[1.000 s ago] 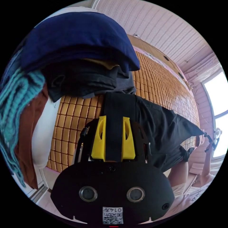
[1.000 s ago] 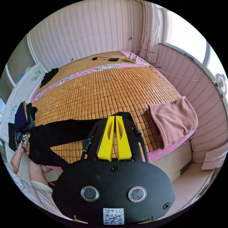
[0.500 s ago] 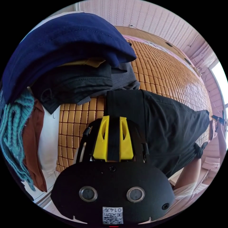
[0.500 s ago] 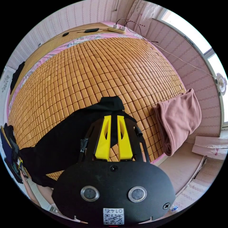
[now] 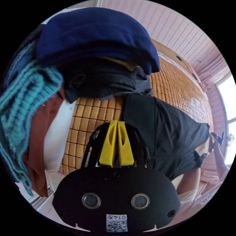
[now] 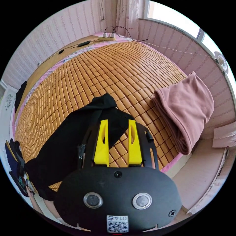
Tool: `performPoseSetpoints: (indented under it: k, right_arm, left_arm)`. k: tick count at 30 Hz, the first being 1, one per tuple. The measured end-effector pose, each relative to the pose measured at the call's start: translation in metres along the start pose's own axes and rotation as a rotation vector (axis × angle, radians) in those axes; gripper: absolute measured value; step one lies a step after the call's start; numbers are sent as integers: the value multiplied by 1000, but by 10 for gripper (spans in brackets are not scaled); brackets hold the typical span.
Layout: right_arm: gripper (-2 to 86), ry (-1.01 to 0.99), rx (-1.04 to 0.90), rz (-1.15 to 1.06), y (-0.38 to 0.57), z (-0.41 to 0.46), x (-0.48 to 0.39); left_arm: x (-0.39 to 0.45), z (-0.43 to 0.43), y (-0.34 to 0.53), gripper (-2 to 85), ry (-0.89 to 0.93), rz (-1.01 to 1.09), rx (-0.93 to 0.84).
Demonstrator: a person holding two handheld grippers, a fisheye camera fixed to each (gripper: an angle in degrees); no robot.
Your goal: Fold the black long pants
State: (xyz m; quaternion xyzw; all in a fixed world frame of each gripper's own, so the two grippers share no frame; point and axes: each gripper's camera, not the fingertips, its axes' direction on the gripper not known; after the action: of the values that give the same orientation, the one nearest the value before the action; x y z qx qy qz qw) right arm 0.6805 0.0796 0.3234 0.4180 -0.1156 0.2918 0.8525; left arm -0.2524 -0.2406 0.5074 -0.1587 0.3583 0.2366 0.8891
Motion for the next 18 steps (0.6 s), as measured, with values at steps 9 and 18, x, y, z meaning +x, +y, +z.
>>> performPoseSetpoints:
  k: [9, 18]
  right_arm:
    - [14, -79, 60, -100, 4, -15, -11]
    - [62, 198, -10, -2, 18, -7, 7]
  left_arm:
    - [28, 18, -9, 80, 12, 58, -48]
    - [35, 21, -9, 76, -47, 115, -79]
